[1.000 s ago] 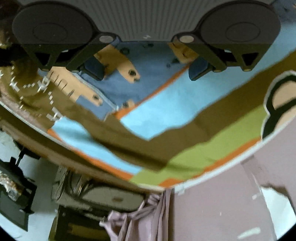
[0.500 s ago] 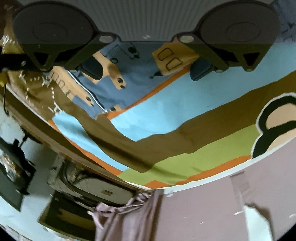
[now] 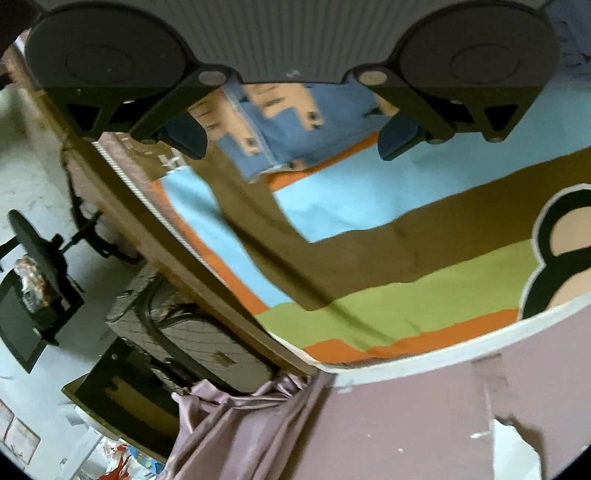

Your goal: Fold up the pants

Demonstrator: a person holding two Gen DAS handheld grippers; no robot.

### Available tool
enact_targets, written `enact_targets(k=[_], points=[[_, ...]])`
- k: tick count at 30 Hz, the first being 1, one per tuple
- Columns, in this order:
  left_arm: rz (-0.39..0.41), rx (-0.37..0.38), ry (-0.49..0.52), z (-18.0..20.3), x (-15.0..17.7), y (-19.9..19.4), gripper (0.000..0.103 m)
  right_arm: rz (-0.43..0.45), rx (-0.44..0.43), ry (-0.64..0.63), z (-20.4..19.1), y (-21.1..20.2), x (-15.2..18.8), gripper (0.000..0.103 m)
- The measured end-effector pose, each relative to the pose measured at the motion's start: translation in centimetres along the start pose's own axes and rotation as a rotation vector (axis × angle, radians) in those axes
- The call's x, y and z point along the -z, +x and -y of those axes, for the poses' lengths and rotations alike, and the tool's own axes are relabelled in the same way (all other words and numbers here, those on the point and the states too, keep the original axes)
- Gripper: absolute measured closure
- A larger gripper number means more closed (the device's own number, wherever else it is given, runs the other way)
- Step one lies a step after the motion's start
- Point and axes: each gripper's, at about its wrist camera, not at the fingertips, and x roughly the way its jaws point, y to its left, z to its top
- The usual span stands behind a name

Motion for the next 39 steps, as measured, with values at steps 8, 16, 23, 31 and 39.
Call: enact_targets(k=[8,16,23,31,39], points=[[-0.105,0.005,0.007,2.0,-1.3,1.2,0.011,0.056,-0.028,-0.310,-4.5,-0.5,0.8,0.088],[-0.222,-0.145,0.159,5.2,-0.4,4.1,0.013,0.048,-0.034,-0.403,-6.1,0.1,1.1,0.089],[-0.272,-0.253,0.348,8.4,0.0,6.2,0.013,0.041,-0.034,-0.418,-6.2,0.2,1.1,0.088],[-0.320,-0.290,0.366,8.7,0.1,7.7,0.076,0.043,-0.038,-0.416,-6.1,0.3,1.0,0.089],[-0.205,-0.097,0.088,4.3,-1.2,3.9,0.089,0.093,-0.031,-0.380,-5.7,-0.7,0.7,0.089]])
